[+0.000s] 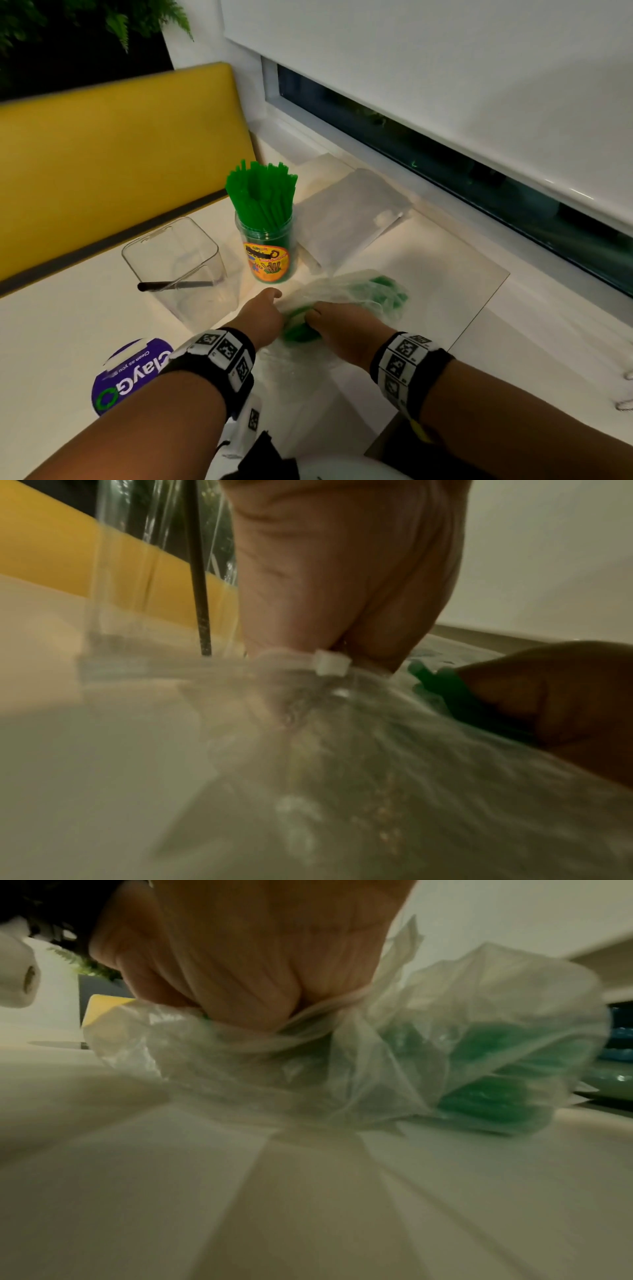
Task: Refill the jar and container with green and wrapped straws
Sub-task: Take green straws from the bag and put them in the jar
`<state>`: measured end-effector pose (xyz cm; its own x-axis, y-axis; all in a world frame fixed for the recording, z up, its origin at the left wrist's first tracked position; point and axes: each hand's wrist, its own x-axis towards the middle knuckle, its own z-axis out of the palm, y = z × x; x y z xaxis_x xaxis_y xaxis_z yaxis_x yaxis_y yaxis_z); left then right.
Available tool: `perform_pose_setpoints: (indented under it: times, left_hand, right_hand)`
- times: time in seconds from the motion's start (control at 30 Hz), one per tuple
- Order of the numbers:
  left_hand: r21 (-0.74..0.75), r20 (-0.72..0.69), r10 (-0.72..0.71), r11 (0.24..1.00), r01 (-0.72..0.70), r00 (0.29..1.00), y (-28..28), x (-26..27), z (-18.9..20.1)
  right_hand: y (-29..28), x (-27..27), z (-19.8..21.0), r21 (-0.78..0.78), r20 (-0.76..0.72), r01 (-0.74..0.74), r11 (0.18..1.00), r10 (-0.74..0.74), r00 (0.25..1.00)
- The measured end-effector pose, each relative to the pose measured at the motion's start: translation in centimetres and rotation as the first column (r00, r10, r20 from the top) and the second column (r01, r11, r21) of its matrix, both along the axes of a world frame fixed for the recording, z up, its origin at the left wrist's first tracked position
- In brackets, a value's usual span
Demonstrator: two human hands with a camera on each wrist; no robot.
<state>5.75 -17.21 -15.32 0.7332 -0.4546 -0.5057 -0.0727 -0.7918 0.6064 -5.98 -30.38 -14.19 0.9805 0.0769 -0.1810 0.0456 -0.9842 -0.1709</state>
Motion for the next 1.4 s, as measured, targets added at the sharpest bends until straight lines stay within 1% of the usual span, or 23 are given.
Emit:
perform_pose_setpoints:
  times: [0.13, 0.23, 0.37, 0.43, 0.47, 0.53, 0.6, 0.67, 0.7, 0.77, 0.8, 0.83, 0.87, 0.9, 0.97, 1.0, 1.03, 1.1, 1.13, 1.2, 1.23, 1.3, 1.4]
  left_hand:
    - [0.032, 0.045, -0.02, 0.999, 0.018, 0.999, -0.1, 0.2, 0.0]
    - [0.055, 0.089, -0.059, 0.997, 0.054, 0.994, -0.3, 0.3, 0.4]
    - [0.117, 0.191, -0.148, 0.985, 0.127, 0.97, 0.0, 0.7, 1.0]
    - [0.107, 0.203, -0.147, 0.986, 0.127, 0.968, 0.1, 0.5, 1.4]
    - [0.081, 0.201, -0.125, 0.991, 0.111, 0.972, 0.1, 0.4, 1.5]
    - [-0.014, 0.163, -0.045, 0.999, 0.047, 0.986, 0.1, 0.1, 1.6]
    - [-0.11, 0.118, 0.052, 0.993, -0.039, 0.992, 0.0, -0.2, 2.0]
    - [-0.265, 0.036, 0.17, 0.952, -0.155, 0.985, -0.3, -0.8, 2.6]
    - [-0.374, -0.016, 0.234, 0.9, -0.223, 0.972, -0.5, -1.0, 3.1]
    - [-0.553, -0.089, 0.356, 0.759, -0.343, 0.93, -1.0, -1.2, 4.2]
    - [-0.604, -0.093, 0.403, 0.704, -0.373, 0.911, -1.4, -1.0, 4.7]
    - [-0.643, -0.08, 0.437, 0.664, -0.382, 0.896, -1.8, -0.8, 5.3]
    - [-0.654, -0.049, 0.468, 0.653, -0.382, 0.882, -2.3, -0.4, 5.8]
    - [-0.648, -0.002, 0.497, 0.66, -0.379, 0.868, -2.9, 0.1, 6.5]
    - [-0.627, 0.028, 0.561, 0.655, -0.423, 0.827, -4.0, 1.2, 7.9]
    - [-0.636, 0.006, 0.591, 0.625, -0.453, 0.807, -4.4, 2.0, 8.3]
    - [-0.662, -0.007, 0.609, 0.591, -0.46, 0.793, -4.7, 2.7, 8.4]
    - [-0.706, -0.032, 0.628, 0.536, -0.462, 0.777, -5.1, 4.0, 7.9]
    - [-0.713, -0.048, 0.62, 0.528, -0.461, 0.783, -5.1, 4.4, 7.6]
    - [-0.713, -0.042, 0.579, 0.554, -0.43, 0.814, -5.2, 4.8, 7.0]
    - [-0.72, -0.019, 0.565, 0.564, -0.403, 0.825, -5.3, 4.9, 6.6]
    - [-0.746, 0.009, 0.577, 0.547, -0.379, 0.817, -5.4, 5.1, 6.0]
    - [-0.766, 0.001, 0.602, 0.514, -0.387, 0.798, -5.4, 5.6, 5.4]
  right_hand:
    - [-0.9, -0.1, 0.2, 0.093, 0.018, 0.002, 0.996, -0.004, 1.0]
    - [-1.6, -0.1, 1.3, 0.192, 0.04, 0.051, 0.98, -0.059, 0.997]
    - [-2.8, 0.5, 2.7, 0.265, 0.162, 0.035, 0.964, -0.08, 0.983]
    - [-2.7, 0.9, 4.3, 0.3, 0.122, 0.068, 0.951, -0.109, 0.986]
    - [-2.5, 1.1, 5.4, 0.349, 0.083, 0.092, 0.932, -0.129, 0.988]
    - [-1.7, 1.4, 8.1, 0.527, 0.072, 0.109, 0.843, -0.173, 0.982]
    - [-1.2, 1.8, 11.3, 0.718, 0.1, 0.123, 0.686, -0.276, 0.956]
    - [-1.5, 2.3, 14.2, 0.833, 0.148, 0.11, 0.542, -0.41, 0.9]
    - [-1.8, 2.7, 15.6, 0.885, 0.179, 0.071, 0.459, -0.477, 0.861]
    - [-3.0, 3.8, 18.2, 0.959, 0.229, -0.072, 0.274, -0.6, 0.767]
    - [-3.9, 4.4, 19.3, 0.967, 0.244, -0.128, 0.22, -0.658, 0.712]
    - [-4.7, 5.2, 20.2, 0.965, 0.263, -0.172, 0.199, -0.704, 0.66]
    - [-5.5, 6.1, 20.9, 0.956, 0.293, -0.209, 0.208, -0.736, 0.61]
    - [-6.2, 7.0, 21.5, 0.942, 0.334, -0.23, 0.244, -0.757, 0.562]
    - [-7.1, 9.2, 21.5, 0.9, 0.432, -0.181, 0.396, -0.752, 0.498]
    - [-7.0, 10.3, 21.3, 0.871, 0.471, -0.129, 0.474, -0.732, 0.492]
    - [-6.6, 11.4, 20.9, 0.841, 0.496, -0.079, 0.535, -0.705, 0.506]
    - [-5.4, 13.4, 19.8, 0.793, 0.504, -0.017, 0.609, -0.639, 0.581]
    - [-4.8, 14.2, 19.3, 0.786, 0.49, -0.012, 0.618, -0.612, 0.62]
    - [-3.3, 15.6, 18.9, 0.802, 0.469, -0.053, 0.595, -0.572, 0.673]
    - [-2.6, 16.1, 18.9, 0.818, 0.466, -0.09, 0.569, -0.561, 0.685]
    - [-1.4, 17.0, 19.0, 0.849, 0.462, -0.174, 0.499, -0.54, 0.704]
    - [-0.9, 17.7, 18.7, 0.877, 0.434, -0.202, 0.436, -0.536, 0.724]
